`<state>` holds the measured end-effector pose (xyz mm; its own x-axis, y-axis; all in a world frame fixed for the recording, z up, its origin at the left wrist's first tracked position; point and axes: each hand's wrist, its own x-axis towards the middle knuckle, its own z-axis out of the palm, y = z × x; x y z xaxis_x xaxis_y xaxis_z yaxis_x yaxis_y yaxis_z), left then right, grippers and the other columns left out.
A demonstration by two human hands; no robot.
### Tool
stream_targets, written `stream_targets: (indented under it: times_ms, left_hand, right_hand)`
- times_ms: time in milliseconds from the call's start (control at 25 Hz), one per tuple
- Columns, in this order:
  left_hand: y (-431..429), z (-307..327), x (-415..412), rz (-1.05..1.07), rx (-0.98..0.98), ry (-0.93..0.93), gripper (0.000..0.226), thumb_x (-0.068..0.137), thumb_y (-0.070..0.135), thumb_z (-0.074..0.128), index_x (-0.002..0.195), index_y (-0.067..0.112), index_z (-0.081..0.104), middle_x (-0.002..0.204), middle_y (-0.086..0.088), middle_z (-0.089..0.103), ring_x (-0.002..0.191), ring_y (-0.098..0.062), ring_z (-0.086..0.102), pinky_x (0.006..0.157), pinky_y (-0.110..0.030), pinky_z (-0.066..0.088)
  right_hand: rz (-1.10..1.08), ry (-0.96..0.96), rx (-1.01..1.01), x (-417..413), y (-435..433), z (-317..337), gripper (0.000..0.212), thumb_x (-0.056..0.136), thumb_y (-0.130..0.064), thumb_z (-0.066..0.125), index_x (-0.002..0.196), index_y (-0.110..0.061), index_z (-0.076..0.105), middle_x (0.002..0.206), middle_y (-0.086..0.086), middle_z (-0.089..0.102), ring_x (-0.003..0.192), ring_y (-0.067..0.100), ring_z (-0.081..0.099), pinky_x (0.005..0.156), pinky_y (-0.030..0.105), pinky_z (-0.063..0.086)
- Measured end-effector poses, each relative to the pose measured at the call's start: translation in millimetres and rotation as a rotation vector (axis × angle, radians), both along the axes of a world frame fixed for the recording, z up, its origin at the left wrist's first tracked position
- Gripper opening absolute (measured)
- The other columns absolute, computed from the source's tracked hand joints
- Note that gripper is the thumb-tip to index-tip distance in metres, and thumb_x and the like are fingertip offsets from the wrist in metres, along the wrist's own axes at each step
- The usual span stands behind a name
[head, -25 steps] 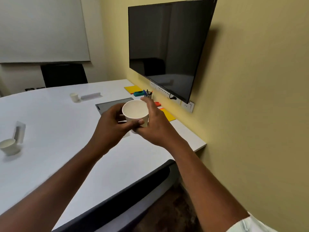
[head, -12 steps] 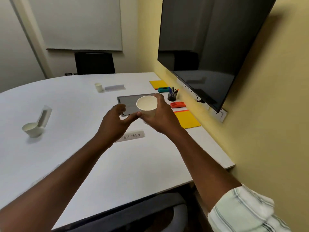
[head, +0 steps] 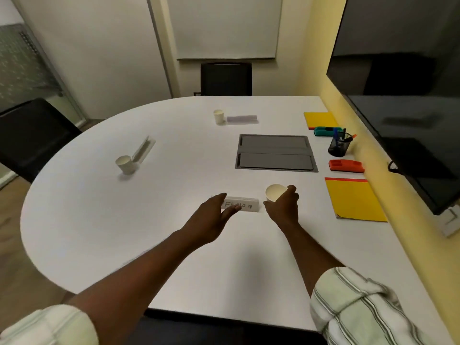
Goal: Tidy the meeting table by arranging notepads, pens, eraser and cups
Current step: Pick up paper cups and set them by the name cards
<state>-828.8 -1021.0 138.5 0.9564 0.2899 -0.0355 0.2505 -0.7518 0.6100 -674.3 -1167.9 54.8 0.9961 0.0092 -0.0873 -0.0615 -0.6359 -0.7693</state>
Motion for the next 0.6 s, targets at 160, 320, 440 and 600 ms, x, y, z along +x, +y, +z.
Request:
stream_targets:
  times_ms: [160, 320, 440, 600]
  left_hand:
    - [-16.3, -24.7, 11.5, 0.018, 0.015, 0.041, 0.058, 0.093, 0.052, 0.041, 0.138, 0.016, 0.040, 0.139, -0.002, 0.049, 0.125, -0.015, 0.045, 0.090, -0.014, 0.029]
    - [-19.9, -43.2, 21.7, 0.045, 0.046, 0.066, 0.066, 0.093, 0.054, 0.039, 0.146, 0.016, 0.028, 0.148, -0.001, 0.038, 0.134, -0.014, 0.036, 0.099, -0.016, 0.025]
    - [-16.4, -55.3, 23.1, 0.093, 0.064, 0.127, 0.071, 0.093, 0.056, 0.036, 0.149, 0.016, 0.021, 0.155, -0.001, 0.026, 0.141, -0.014, 0.026, 0.112, -0.024, 0.021]
    - [-6.6, -67.1, 22.3, 0.136, 0.059, 0.228, 0.074, 0.092, 0.059, 0.034, 0.151, 0.018, 0.016, 0.159, 0.001, 0.016, 0.145, -0.013, 0.016, 0.119, -0.031, 0.017]
  right_hand:
    - [-0.001, 0.098, -0.040, 35.0, -9.3, -45.2, 0.078, 0.080, -0.020, 0.074, 0.139, -0.011, 0.023, 0.130, 0.020, 0.039, 0.116, 0.046, 0.048, 0.091, 0.048, 0.047]
    - [0.046, 0.103, -0.111, 52.8, -4.2, -74.1, 0.080, 0.083, -0.021, 0.072, 0.143, -0.015, 0.021, 0.127, 0.019, 0.043, 0.113, 0.045, 0.052, 0.088, 0.047, 0.047]
    - [0.110, 0.092, -0.169, 61.0, 3.0, -86.7, 0.082, 0.083, -0.022, 0.073, 0.145, -0.017, 0.020, 0.127, 0.018, 0.046, 0.110, 0.042, 0.055, 0.086, 0.046, 0.048]
    - [0.153, 0.108, -0.199, 72.8, 10.7, -98.4, 0.083, 0.082, -0.023, 0.073, 0.146, -0.020, 0.020, 0.126, 0.017, 0.047, 0.110, 0.040, 0.056, 0.085, 0.046, 0.048]
